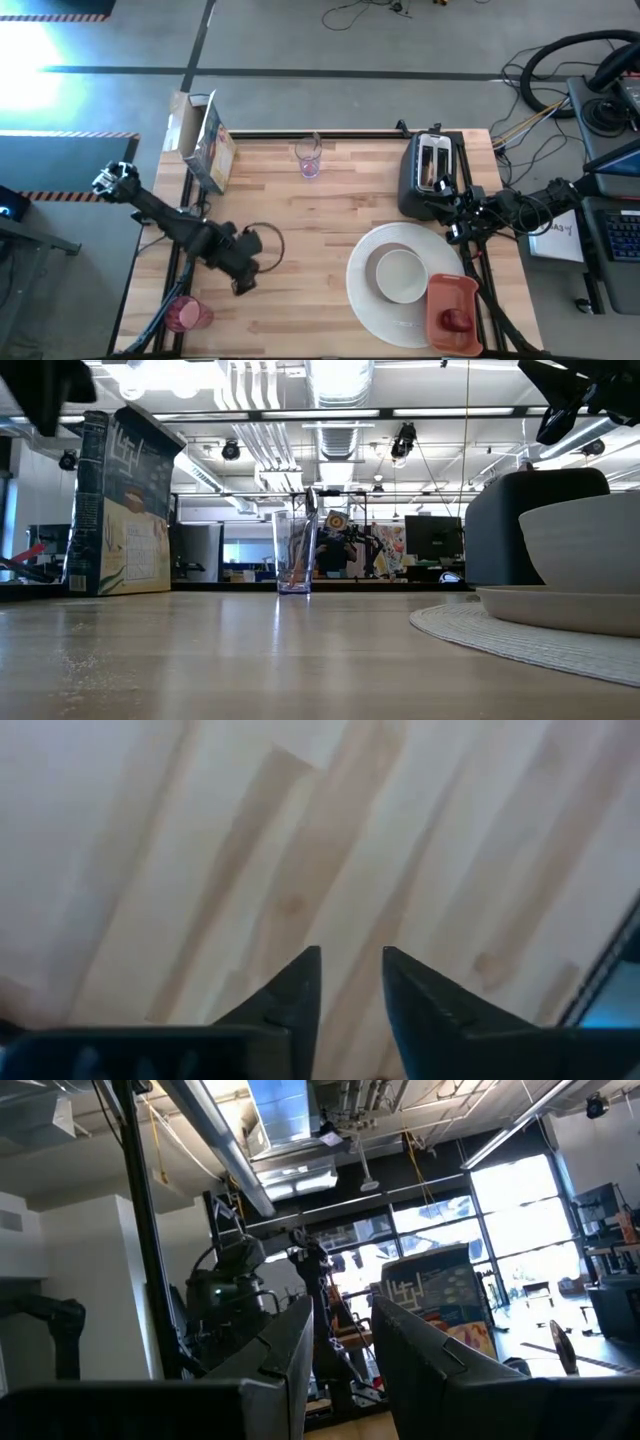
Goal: Arrange a breakfast setting
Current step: Move the red cup of grain rice to the top of the table
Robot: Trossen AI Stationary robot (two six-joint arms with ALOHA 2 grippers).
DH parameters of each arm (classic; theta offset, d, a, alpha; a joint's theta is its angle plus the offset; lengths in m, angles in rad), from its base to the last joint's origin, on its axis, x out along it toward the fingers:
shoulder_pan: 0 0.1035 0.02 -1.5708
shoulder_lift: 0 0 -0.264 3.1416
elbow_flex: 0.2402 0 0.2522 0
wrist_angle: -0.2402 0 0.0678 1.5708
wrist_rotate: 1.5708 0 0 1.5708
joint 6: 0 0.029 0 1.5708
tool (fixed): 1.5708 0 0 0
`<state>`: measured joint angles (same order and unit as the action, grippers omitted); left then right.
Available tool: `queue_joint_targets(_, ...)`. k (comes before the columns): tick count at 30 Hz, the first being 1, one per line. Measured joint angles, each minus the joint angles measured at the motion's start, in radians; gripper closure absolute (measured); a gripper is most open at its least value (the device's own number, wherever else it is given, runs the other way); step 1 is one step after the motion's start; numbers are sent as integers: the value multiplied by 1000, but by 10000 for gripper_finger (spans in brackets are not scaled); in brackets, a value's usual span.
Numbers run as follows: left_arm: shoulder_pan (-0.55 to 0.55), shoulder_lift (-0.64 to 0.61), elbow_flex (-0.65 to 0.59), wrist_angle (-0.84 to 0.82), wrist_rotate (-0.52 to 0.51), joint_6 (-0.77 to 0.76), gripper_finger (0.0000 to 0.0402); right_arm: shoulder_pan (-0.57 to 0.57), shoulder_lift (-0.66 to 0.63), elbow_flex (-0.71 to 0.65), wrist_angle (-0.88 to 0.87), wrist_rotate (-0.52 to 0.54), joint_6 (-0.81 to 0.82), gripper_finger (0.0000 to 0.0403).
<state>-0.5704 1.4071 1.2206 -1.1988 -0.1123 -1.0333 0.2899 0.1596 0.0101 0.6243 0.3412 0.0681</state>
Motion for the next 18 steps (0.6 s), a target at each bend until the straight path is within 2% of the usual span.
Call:
queue_joint_targets(4,-88,5,40,-30,0,-3,277,0,0,0,0,0,0,307)
queue_joint_targets(10,-237,8,138,-110,0,14,274,0,0,0,0,0,0,307)
queue_joint_targets(18,-444,8,214,-215,8,-151,274,0,0,0,0,0,0,307)
